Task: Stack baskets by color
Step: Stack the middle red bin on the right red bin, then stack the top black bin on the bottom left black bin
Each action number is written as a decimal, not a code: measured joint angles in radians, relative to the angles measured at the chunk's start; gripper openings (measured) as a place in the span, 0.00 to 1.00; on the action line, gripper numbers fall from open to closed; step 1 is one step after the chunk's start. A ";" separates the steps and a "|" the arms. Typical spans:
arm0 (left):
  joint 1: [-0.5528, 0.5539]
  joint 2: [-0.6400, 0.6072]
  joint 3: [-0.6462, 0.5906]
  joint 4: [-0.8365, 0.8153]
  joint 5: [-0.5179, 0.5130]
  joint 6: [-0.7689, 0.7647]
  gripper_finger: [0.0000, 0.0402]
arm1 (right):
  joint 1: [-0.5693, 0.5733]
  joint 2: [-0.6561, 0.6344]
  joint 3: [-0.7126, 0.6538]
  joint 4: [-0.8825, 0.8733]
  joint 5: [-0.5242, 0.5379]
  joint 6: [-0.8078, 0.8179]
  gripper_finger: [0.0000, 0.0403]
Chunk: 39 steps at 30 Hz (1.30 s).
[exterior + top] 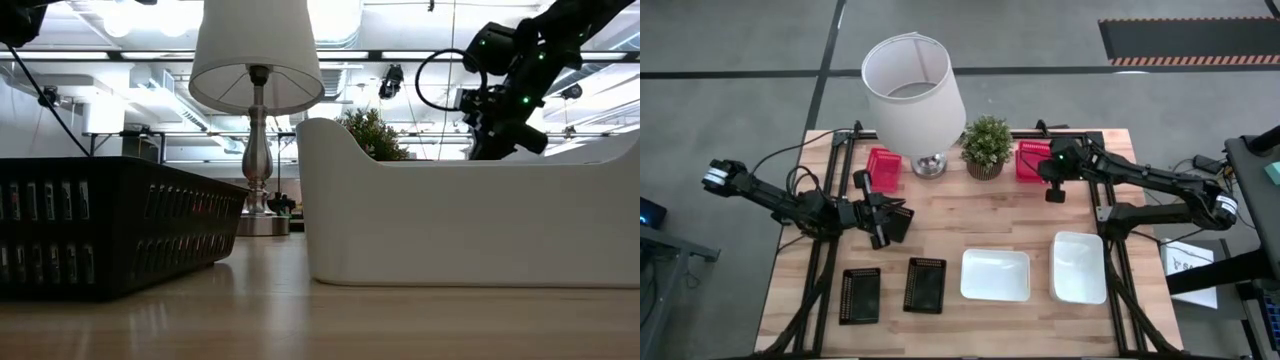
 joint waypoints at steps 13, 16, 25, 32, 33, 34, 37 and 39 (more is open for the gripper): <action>0.000 0.000 0.000 0.000 0.000 0.000 0.00 | 0.000 0.000 -0.009 0.008 0.035 0.005 0.09; 0.000 0.000 0.000 0.000 0.000 0.000 0.00 | 0.000 0.000 -0.009 0.009 0.038 0.005 0.14; 0.000 0.000 0.000 0.000 0.000 0.000 0.00 | 0.001 -0.001 0.001 0.014 0.023 0.044 0.24; 0.000 0.000 0.000 0.000 0.000 0.000 0.00 | 0.001 0.014 -0.021 0.032 0.016 0.097 0.14; 0.000 0.000 0.000 0.000 0.000 0.000 0.00 | 0.001 0.021 -0.027 0.031 0.016 0.101 0.12; 0.000 0.000 0.000 0.000 0.000 0.000 0.00 | 0.001 0.028 -0.030 0.031 0.016 0.109 0.10; 0.000 0.000 0.000 0.000 0.000 0.000 0.00 | 0.001 0.047 -0.033 0.035 0.016 0.119 0.04; 0.000 0.000 0.000 0.000 0.000 0.000 0.00 | 0.001 0.051 -0.033 0.040 0.016 0.127 0.03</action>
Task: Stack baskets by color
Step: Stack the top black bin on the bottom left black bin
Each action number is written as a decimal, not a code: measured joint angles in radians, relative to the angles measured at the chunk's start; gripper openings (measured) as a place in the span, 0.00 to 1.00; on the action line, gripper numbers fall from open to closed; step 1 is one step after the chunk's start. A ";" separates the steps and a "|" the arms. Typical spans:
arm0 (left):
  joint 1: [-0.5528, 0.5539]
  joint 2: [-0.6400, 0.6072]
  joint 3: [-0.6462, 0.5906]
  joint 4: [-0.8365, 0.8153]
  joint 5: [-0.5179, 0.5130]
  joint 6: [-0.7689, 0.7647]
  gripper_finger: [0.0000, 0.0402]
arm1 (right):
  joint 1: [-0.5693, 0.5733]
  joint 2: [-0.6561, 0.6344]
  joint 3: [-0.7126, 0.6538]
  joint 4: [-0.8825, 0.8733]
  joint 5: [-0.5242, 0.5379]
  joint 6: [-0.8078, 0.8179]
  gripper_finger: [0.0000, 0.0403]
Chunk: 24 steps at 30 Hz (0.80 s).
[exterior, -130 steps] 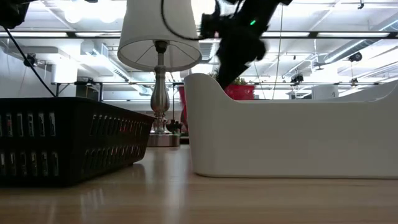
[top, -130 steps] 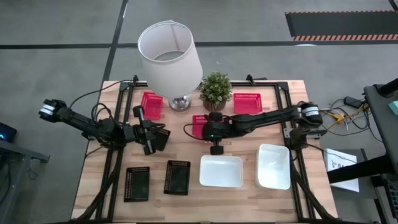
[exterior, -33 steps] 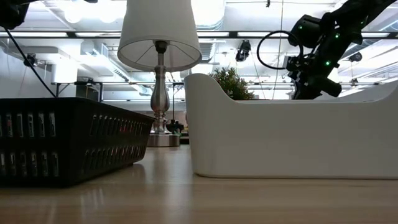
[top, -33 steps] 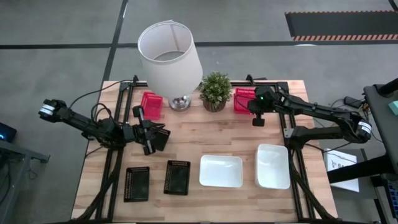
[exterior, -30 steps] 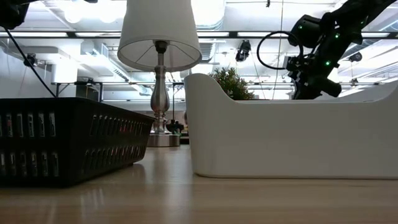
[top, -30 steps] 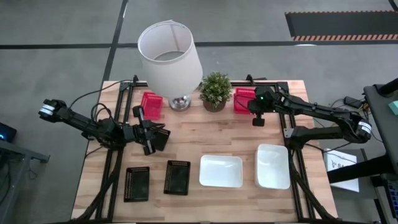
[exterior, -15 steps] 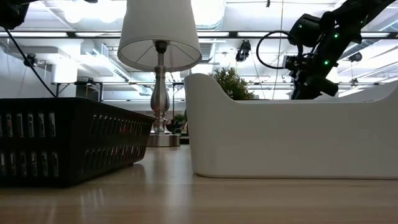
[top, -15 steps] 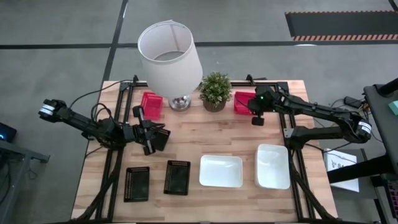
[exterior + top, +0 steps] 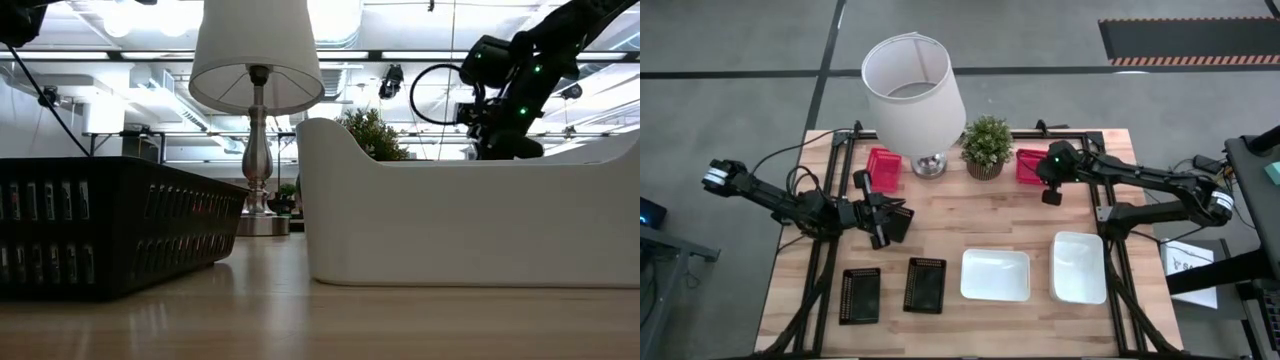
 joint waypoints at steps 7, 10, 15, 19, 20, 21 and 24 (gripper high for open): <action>0.000 0.000 0.000 -0.001 0.000 -0.002 0.00 | 0.033 -0.064 0.000 0.017 0.012 0.122 0.02; 0.000 0.004 -0.003 -0.001 0.000 -0.033 0.00 | 0.081 -0.110 0.000 0.019 0.021 0.199 0.02; 0.000 0.017 -0.010 -0.006 0.000 -0.149 0.00 | 0.199 -0.170 0.000 0.050 0.043 0.283 0.02; 0.000 0.060 -0.028 -0.017 -0.001 -0.287 0.00 | 0.321 -0.190 0.000 0.099 0.144 0.308 0.02; 0.000 0.073 -0.028 -0.023 -0.002 -0.331 0.00 | 0.352 -0.191 0.000 0.107 0.173 0.309 0.02; 0.000 0.084 -0.028 -0.031 -0.007 -0.380 0.00 | 0.381 -0.191 0.000 0.119 0.198 0.309 0.02; 0.000 0.121 -0.027 -0.059 -0.022 -0.522 0.00 | 0.465 -0.190 0.000 0.147 0.271 0.309 0.02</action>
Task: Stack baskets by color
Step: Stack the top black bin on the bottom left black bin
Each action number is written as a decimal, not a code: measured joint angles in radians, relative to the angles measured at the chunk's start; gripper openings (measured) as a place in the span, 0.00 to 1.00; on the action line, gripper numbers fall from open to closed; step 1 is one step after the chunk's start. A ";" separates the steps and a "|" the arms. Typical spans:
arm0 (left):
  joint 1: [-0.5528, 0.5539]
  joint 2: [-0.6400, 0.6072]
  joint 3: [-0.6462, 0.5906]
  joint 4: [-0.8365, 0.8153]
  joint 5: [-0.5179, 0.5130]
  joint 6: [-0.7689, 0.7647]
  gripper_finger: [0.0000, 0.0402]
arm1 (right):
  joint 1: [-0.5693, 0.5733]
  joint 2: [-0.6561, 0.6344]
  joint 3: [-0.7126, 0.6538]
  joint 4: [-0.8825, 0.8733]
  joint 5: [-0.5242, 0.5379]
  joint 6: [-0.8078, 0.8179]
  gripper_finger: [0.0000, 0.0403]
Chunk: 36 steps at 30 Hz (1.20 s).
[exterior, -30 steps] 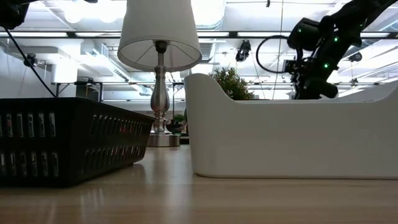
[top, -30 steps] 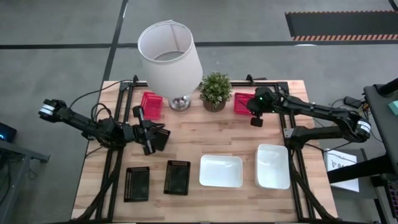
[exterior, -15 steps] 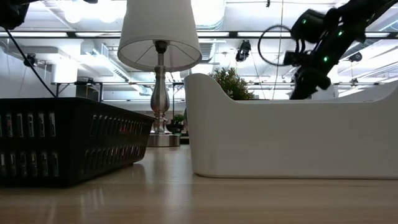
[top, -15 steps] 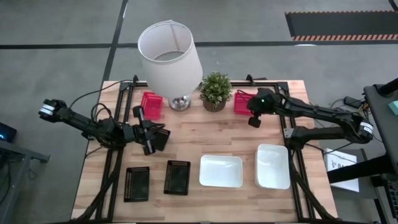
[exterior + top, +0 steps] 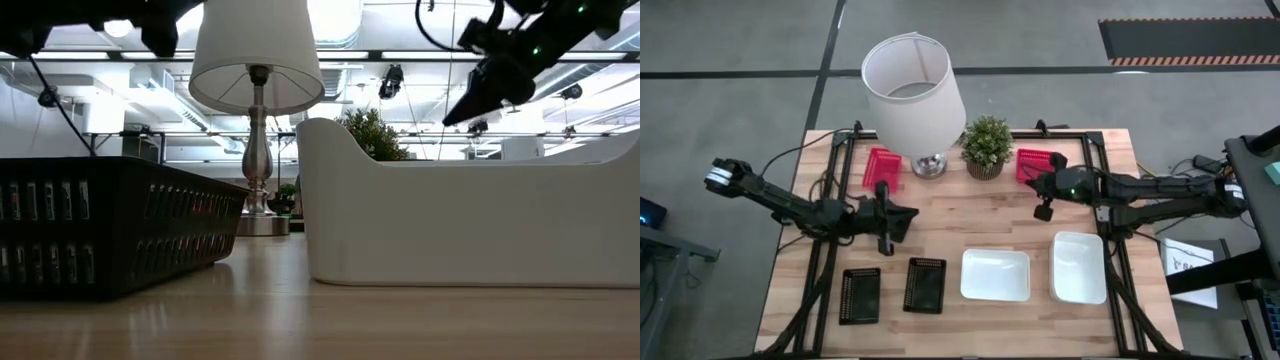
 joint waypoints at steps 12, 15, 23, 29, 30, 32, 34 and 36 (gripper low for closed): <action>0.000 0.087 0.234 -0.826 -0.083 -0.661 0.00 | 0.220 0.000 0.000 0.059 0.201 0.023 0.02; 0.000 0.144 0.343 -1.148 -0.083 -0.876 0.00 | 0.242 0.000 0.000 0.058 0.205 0.031 0.02; 0.001 0.355 0.599 -1.745 0.012 -1.204 0.00 | 0.263 0.000 0.000 0.060 0.221 0.069 0.02; 0.023 0.450 0.660 -1.779 0.096 -1.207 0.00 | 0.266 0.000 -0.011 0.060 0.221 0.085 0.02; 0.029 0.456 0.659 -1.779 0.105 -1.205 0.00 | 0.269 0.000 -0.014 0.060 0.222 0.087 0.02; 0.043 0.464 0.650 -1.780 0.117 -1.203 0.00 | 0.278 0.000 -0.021 0.060 0.221 0.091 0.02; 0.060 0.464 0.638 -1.780 0.135 -1.202 0.00 | 0.287 0.000 -0.027 0.060 0.221 0.094 0.02; 0.073 0.459 0.626 -1.776 0.139 -1.201 0.03 | 0.297 0.000 -0.032 0.060 0.221 0.095 0.02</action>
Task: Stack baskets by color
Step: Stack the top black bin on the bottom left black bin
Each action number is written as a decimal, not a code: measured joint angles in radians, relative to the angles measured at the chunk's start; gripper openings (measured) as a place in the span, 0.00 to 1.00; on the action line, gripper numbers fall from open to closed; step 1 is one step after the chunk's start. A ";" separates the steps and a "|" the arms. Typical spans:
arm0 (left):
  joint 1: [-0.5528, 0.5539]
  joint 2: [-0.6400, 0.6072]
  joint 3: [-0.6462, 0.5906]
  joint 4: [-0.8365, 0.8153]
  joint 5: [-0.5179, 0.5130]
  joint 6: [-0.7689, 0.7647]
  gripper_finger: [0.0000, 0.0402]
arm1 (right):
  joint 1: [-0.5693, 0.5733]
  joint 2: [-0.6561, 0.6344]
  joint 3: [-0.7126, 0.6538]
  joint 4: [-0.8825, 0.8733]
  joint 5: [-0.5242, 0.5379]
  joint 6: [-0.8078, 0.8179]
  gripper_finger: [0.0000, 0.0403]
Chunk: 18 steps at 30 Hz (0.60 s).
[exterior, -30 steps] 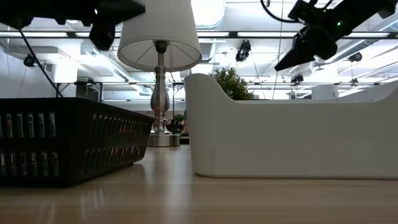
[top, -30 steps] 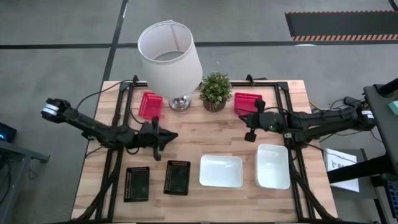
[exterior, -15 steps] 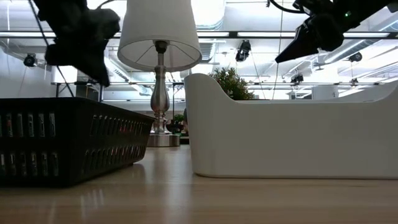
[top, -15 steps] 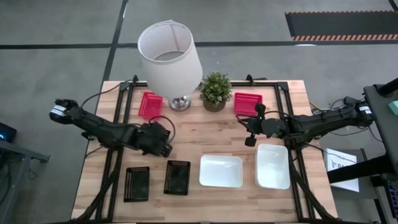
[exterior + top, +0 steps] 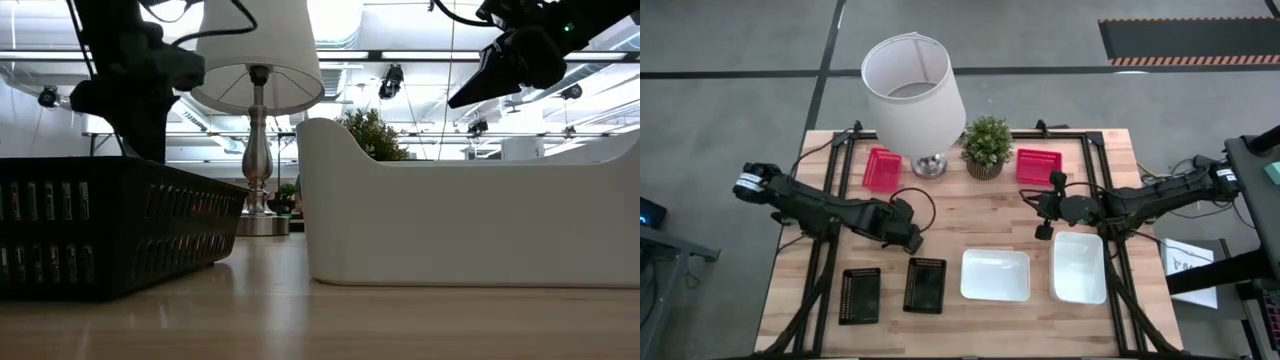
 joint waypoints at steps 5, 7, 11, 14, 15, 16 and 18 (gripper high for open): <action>0.013 -0.006 -0.021 0.003 0.003 0.001 0.17 | 0.019 0.000 -0.005 0.010 0.000 -0.002 0.02; 0.013 -0.007 -0.030 0.021 0.003 0.001 0.25 | 0.021 0.000 -0.005 0.015 0.000 -0.002 0.02; 0.013 -0.007 -0.035 0.054 -0.023 0.003 0.37 | 0.021 0.000 -0.012 0.015 0.001 -0.003 0.02; 0.013 -0.008 -0.042 0.056 -0.064 0.003 0.41 | 0.020 0.000 -0.015 0.015 0.001 -0.003 0.02; 0.013 -0.008 -0.047 0.061 -0.070 0.003 0.41 | 0.020 0.000 -0.016 0.016 0.001 -0.003 0.02; 0.014 -0.008 -0.053 0.068 -0.074 0.003 0.41 | 0.020 0.000 -0.016 0.015 0.001 -0.003 0.02; 0.019 -0.008 -0.073 0.101 -0.074 0.003 0.41 | 0.020 0.000 -0.016 0.016 0.001 -0.002 0.02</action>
